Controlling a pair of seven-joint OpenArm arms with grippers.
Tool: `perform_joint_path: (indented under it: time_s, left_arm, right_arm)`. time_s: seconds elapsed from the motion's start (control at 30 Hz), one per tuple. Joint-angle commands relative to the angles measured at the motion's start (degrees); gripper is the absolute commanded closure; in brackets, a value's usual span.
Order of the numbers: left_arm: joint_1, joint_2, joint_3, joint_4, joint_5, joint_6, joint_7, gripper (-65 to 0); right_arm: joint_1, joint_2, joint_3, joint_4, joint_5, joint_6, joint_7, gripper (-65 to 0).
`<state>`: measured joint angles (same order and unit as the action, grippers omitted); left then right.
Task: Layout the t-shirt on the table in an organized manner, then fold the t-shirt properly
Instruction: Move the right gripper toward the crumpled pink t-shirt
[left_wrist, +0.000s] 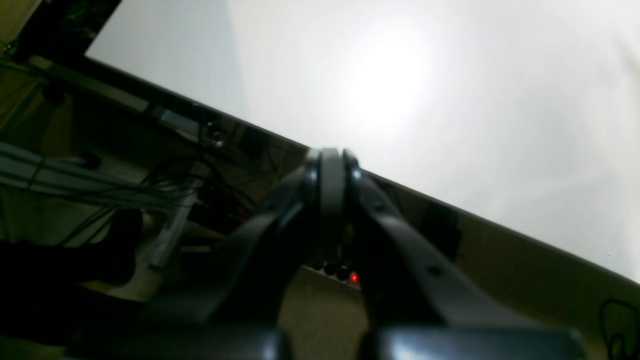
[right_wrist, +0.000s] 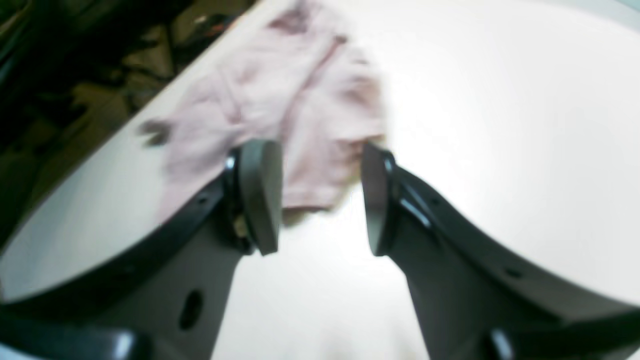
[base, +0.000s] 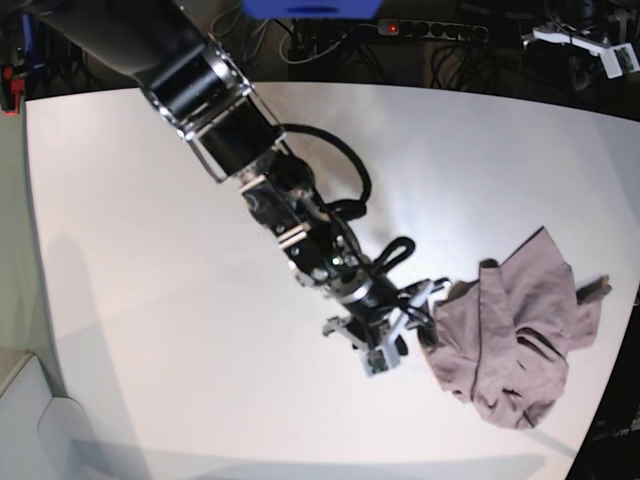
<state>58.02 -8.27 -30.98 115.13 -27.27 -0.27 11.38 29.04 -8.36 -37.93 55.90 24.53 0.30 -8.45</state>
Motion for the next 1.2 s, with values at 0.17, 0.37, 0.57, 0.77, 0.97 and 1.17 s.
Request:
perform_joint_path:
  time_s: [0.17,0.37,0.57,0.77,0.97,1.17]
  left_arm:
    - [0.49,-0.30,-0.18,0.96,-0.03,0.05,-1.40,-0.1]
    - [0.22,-0.30,0.08,0.96,-0.03,0.14,-1.40,-0.1]
    - [-7.25,-0.91,-0.27,0.87,0.23,0.41,-1.31,-0.1]
    - [-24.04,-3.02,-3.70,0.69,0.32,0.49,13.63,-0.2]
    - [-41.71,-2.85,-15.39,-1.07,0.32,0.05,34.12,-0.4]
    - [-50.59,-4.17,-17.77,-9.33,0.41,0.05,38.78,-0.9]
  right_arm:
    - [9.07,-0.64,-2.37,-11.90,6.89,0.01,8.05,-28.3]
    - [11.18,-0.64,-6.42,-14.80,13.05,0.01,8.84,-29.1]
    - [8.99,-0.64,-10.55,-14.98,15.33,0.01,8.93,-29.6]
    - [7.14,-0.64,-12.05,-14.98,15.16,0.01,8.40,-29.6]
    - [6.08,-0.64,-12.40,-14.89,15.07,0.01,8.32,-29.6]
    - [6.44,-0.64,-13.28,-14.80,15.07,0.01,8.58,-29.6]
